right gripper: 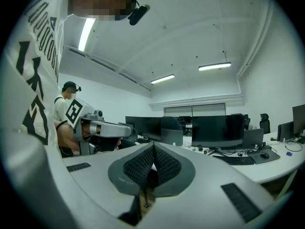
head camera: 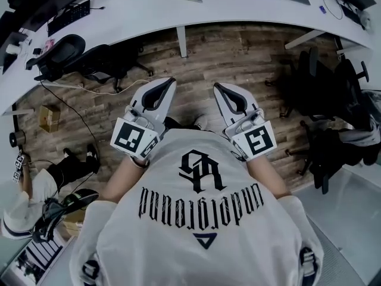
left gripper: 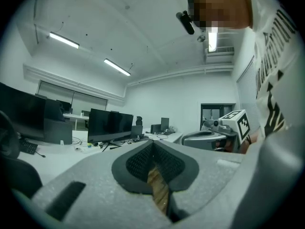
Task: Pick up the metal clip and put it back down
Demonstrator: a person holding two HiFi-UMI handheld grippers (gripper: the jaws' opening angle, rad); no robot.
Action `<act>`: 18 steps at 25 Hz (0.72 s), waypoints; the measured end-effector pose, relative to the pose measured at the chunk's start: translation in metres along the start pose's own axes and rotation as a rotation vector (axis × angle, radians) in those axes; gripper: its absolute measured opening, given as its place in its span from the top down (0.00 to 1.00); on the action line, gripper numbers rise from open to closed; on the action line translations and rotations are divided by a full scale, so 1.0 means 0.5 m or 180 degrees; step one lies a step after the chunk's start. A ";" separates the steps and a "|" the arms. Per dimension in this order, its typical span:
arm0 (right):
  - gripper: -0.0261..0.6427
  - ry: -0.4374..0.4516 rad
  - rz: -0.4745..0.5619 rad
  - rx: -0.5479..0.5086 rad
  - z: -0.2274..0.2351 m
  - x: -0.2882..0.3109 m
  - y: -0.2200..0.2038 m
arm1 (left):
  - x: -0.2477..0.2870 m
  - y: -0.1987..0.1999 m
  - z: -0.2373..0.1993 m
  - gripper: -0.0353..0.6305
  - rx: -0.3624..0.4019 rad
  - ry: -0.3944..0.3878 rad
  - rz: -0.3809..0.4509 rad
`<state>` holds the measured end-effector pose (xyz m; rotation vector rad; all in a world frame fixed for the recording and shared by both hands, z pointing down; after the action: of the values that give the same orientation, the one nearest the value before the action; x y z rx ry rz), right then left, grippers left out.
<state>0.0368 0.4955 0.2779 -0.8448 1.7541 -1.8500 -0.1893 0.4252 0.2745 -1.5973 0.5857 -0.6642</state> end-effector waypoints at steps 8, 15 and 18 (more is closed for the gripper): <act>0.94 0.0003 -0.0057 0.0012 0.100 0.020 -0.009 | 0.101 0.005 -0.022 0.93 -0.0009 -0.0018 -0.0015; 0.94 -0.0066 -0.0072 0.0044 0.173 0.096 -0.001 | 0.196 0.016 -0.096 0.93 -0.0022 -0.0156 0.0001; 0.94 -0.0095 -0.0060 0.0042 0.211 0.152 0.010 | 0.237 0.027 -0.155 0.93 -0.0021 -0.0188 0.0018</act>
<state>0.0560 0.3671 0.2825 -0.8824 1.7196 -1.8495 -0.1605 0.2858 0.2780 -1.6153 0.5490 -0.6094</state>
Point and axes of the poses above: the fingertips, and each gripper's own axes: x forward along the fingers, z to its right, y out of its top, the point moved 10 cm from there along -x, backward along the fingers, and after that the axes turned 14 degrees about y, right-handed, at the moved point
